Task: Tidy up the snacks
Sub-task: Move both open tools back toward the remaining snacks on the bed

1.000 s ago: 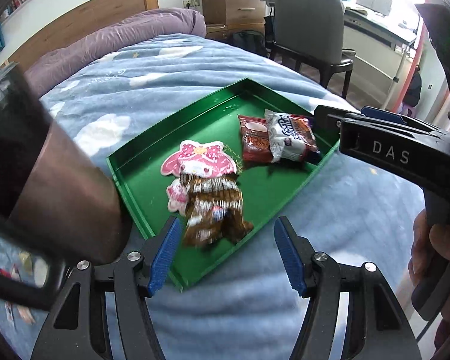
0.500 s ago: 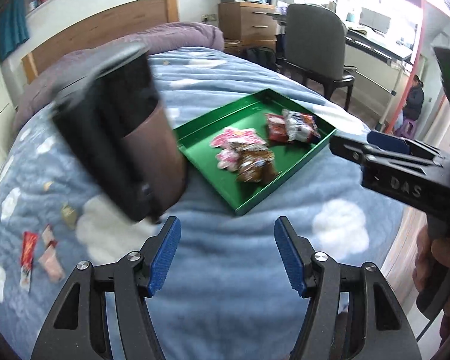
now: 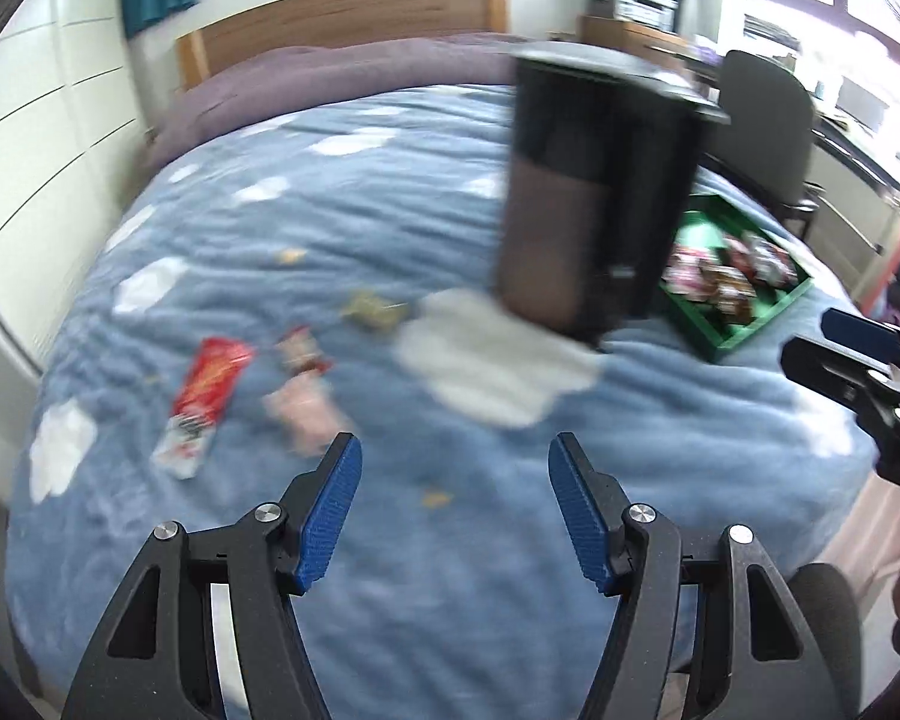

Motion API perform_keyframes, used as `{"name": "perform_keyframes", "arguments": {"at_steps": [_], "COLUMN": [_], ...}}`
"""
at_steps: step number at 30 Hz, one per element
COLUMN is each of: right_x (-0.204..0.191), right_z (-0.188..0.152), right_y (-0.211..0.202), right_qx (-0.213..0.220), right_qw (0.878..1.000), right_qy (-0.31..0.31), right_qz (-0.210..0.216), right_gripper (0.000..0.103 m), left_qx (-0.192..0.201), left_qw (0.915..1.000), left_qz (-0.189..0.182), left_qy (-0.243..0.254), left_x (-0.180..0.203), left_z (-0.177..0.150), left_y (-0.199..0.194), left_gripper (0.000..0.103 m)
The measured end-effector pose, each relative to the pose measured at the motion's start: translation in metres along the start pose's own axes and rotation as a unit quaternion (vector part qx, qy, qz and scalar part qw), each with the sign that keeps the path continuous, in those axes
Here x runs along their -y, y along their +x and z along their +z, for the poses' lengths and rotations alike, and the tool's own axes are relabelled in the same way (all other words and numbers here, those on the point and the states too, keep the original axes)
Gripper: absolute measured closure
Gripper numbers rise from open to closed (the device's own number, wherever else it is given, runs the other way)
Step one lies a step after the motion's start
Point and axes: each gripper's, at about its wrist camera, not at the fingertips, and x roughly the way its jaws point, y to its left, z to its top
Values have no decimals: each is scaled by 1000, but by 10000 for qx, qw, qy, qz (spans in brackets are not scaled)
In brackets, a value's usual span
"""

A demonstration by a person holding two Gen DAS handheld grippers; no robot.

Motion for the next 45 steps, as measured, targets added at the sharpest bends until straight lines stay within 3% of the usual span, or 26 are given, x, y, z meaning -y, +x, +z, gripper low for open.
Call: {"name": "perform_keyframes", "arguments": {"at_steps": [7,16,31,40,45], "right_x": [-81,-149,-200,-213,-216], "right_z": [8,17,20,19,17], "right_y": [40,90,183,232,248], "right_qx": [-255,-567,-1150,-1515,-1645], "right_qw": [9976,9918,9842,9786,9761], "right_qy": [-462,-863,-1059,-1154,-1184], "right_qz": [448,748,833,774,784], "right_gripper": [12,12,12,12,12], "left_qx": [-150,-254,-748,-1064,-1083], "left_qw": [9979,9945,9958,9932,9932], "left_qz": [463,736,264,265,177], "left_qy": [-431,-705,-464,-391,-398], "left_x": [-98,-170,-200,-211,-211], "left_z": [-15,-21,-7,-4,-1], "left_y": [15,40,121,169,181], "left_gripper": [44,44,39,39,32]}}
